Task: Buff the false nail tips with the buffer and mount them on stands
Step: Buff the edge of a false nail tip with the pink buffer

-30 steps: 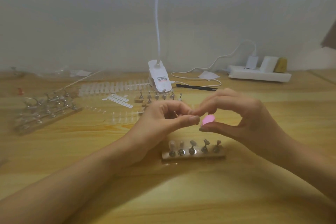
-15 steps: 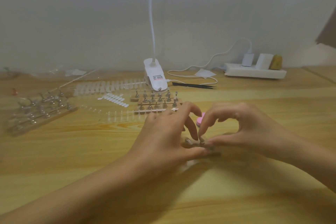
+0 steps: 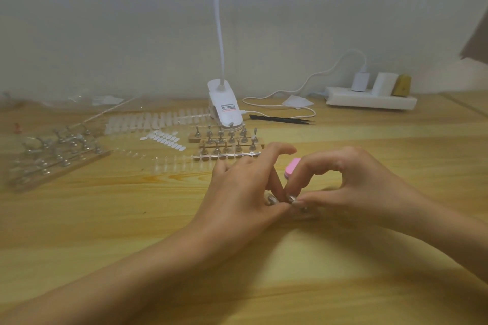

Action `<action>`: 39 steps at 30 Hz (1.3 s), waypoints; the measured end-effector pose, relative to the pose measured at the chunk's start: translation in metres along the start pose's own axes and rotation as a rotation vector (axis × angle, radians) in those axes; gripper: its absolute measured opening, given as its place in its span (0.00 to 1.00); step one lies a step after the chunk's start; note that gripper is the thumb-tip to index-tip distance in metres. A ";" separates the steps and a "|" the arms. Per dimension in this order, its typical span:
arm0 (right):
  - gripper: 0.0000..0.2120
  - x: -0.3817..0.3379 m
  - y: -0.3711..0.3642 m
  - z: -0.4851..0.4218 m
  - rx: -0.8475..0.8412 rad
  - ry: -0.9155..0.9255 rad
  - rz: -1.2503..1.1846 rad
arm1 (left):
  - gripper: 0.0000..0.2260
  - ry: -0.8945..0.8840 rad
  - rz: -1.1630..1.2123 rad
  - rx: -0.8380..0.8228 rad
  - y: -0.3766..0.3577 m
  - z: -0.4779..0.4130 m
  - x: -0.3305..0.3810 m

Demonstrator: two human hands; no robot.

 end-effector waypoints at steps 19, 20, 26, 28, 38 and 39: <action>0.06 0.029 -0.018 0.001 0.015 -0.250 -0.396 | 0.32 0.034 0.062 -0.016 0.001 -0.001 0.001; 0.06 0.030 -0.020 0.000 0.018 -0.256 -0.403 | 0.32 0.031 0.064 -0.009 0.001 -0.001 0.001; 0.05 0.030 -0.024 0.003 0.016 -0.273 -0.471 | 0.31 0.024 0.070 0.014 0.001 0.000 -0.001; 0.08 0.032 -0.025 0.003 0.012 -0.276 -0.485 | 0.31 0.025 0.069 0.017 0.001 -0.001 -0.001; 0.03 0.053 0.032 -0.044 0.176 -0.227 -0.111 | 0.36 0.007 0.105 -0.147 -0.002 -0.008 -0.006; 0.04 0.057 0.032 -0.053 0.168 -0.203 -0.034 | 0.32 0.031 0.150 -0.131 0.003 -0.014 -0.009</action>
Point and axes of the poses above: each hand's wrist, its own z-axis away from the middle knuckle, its own y-axis out of the back of the hand, x = y × z, the point moved 8 cm from there along -z, towards the middle knuckle, and after that the axes turned 7 degrees about x, right-handed, at the moved point
